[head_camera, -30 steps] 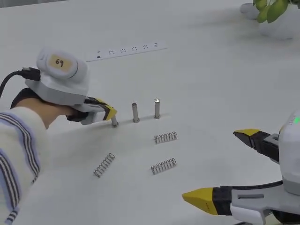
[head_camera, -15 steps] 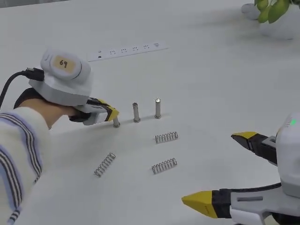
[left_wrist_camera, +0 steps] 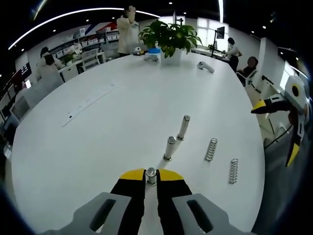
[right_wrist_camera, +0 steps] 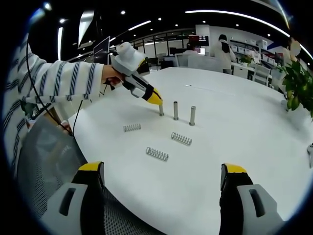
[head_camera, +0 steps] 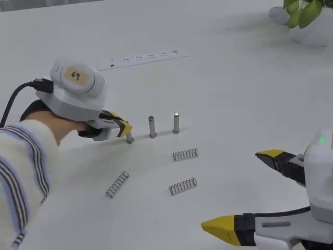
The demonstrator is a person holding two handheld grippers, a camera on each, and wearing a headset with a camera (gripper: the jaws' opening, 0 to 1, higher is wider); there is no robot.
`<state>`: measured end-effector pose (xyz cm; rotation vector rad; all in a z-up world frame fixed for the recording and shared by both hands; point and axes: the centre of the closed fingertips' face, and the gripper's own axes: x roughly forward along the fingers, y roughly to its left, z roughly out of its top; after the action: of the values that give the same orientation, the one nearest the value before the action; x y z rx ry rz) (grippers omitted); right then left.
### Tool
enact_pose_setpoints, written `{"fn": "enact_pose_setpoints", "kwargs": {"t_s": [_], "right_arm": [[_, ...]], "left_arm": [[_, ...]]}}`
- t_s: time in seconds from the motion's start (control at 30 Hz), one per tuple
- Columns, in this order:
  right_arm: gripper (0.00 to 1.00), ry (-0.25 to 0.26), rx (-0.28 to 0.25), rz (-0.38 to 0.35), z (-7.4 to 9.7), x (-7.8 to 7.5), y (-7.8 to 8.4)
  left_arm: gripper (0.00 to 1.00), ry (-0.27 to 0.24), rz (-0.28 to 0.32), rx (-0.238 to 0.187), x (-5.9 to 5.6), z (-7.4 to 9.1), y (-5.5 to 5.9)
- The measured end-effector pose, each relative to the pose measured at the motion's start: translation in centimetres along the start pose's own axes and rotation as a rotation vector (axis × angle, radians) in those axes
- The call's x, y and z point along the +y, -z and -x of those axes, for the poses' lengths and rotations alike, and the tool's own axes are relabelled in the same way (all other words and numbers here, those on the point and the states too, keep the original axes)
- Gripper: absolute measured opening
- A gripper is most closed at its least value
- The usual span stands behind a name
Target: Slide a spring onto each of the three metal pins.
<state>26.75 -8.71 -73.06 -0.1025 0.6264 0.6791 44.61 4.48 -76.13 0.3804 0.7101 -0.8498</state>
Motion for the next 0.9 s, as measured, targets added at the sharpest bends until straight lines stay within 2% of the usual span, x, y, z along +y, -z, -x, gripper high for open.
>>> {"fn": "enact_pose_setpoints", "kwargs": {"t_s": [0.27, 0.43, 0.53, 0.6, 0.9], "right_arm": [[0.98, 0.007, 0.004, 0.0, 0.1, -0.2, 0.1], [0.98, 0.005, 0.005, 0.004, 0.1, -0.1, 0.1], [0.98, 0.003, 0.003, 0.002, 0.1, 0.0, 0.0], [0.98, 0.003, -0.001, 0.002, 0.2, -0.1, -0.2], [0.97, -0.004, 0.014, 0.008, 0.1, -0.1, 0.1]], "left_arm": [[0.12, -0.001, -0.038, -0.012, 0.0, 0.4, -0.2], [0.12, 0.0, -0.027, -0.019, -0.1, 0.7, -0.2], [0.17, 0.009, -0.013, -0.003, -0.4, 0.8, 0.1], [0.18, 0.019, 0.001, -0.014, -0.6, 0.8, 0.0], [0.2, 0.013, -0.035, -0.001, -1.2, 1.5, 0.3]]}}
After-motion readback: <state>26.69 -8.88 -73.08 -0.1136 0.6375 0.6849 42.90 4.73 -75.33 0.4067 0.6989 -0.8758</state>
